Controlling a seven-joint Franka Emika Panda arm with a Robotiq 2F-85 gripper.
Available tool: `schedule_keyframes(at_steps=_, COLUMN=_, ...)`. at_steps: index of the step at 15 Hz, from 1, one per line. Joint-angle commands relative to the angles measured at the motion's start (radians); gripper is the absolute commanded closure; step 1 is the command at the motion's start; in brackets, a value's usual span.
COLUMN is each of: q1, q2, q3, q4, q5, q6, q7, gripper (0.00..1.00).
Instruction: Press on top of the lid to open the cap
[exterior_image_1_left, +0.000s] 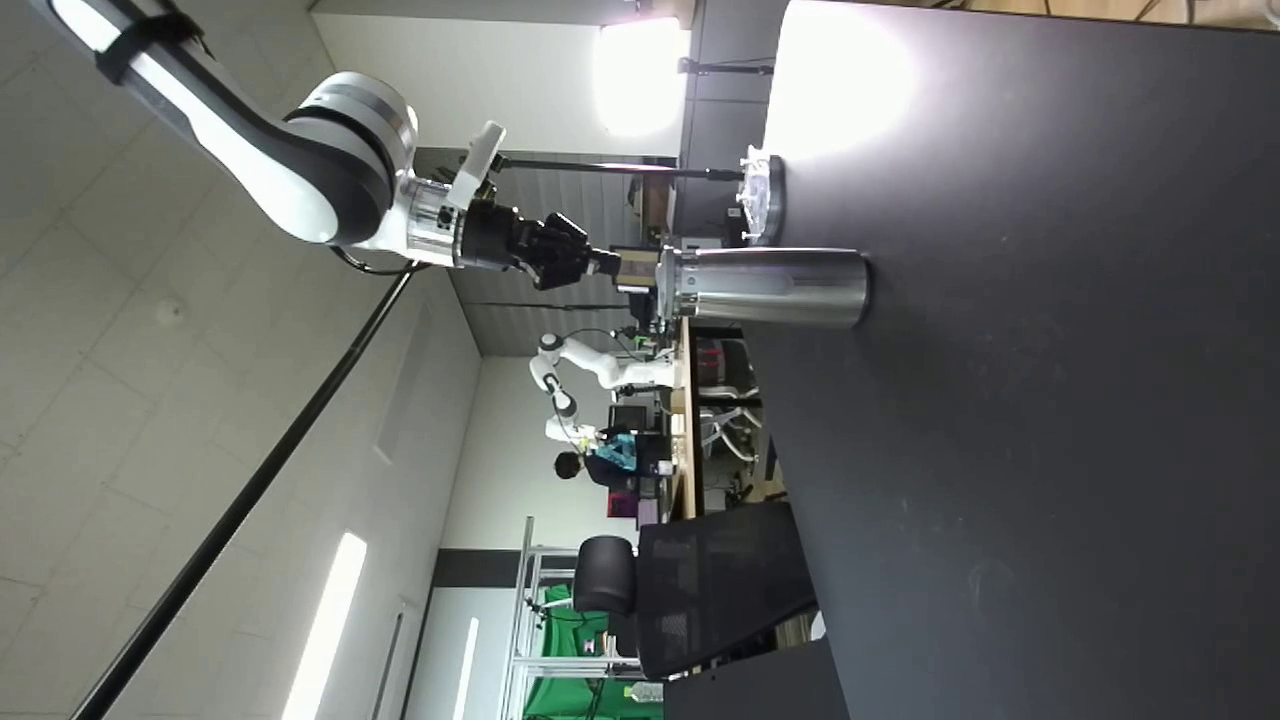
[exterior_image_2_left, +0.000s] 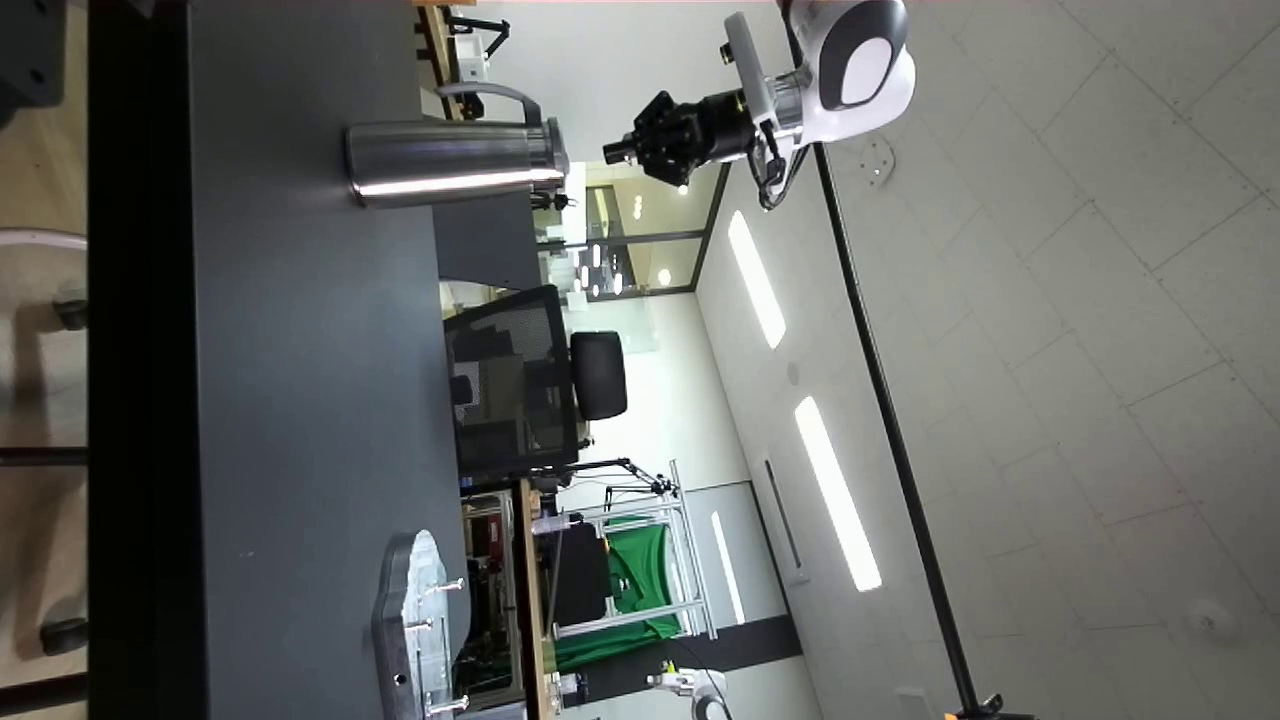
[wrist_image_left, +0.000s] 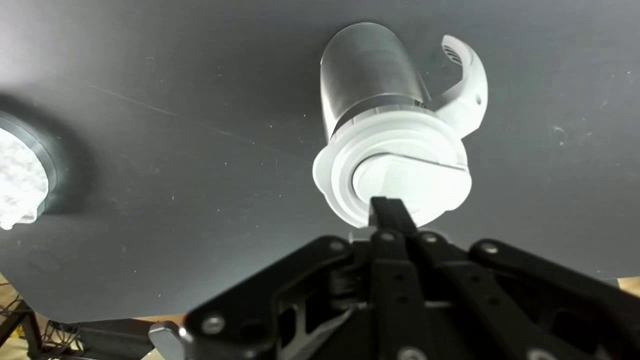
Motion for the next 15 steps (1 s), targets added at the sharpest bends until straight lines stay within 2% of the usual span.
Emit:
schedule_keyframes(at_steps=1, q1=0.0, q2=0.007, q3=0.001, q4=0.002, q5=0.0, q6=-0.002, q7=-0.001, gripper=0.99)
schedule_keyframes(at_steps=10, q1=0.003, q2=-0.006, q3=0.002, q4=-0.002, q5=0.0, q6=-0.003, q7=-0.001, gripper=1.0)
schedule_keyframes(at_steps=15, q1=0.005, q2=0.044, q3=0.01, q4=0.033, q5=-0.01, q6=-0.024, q7=0.021, gripper=1.0)
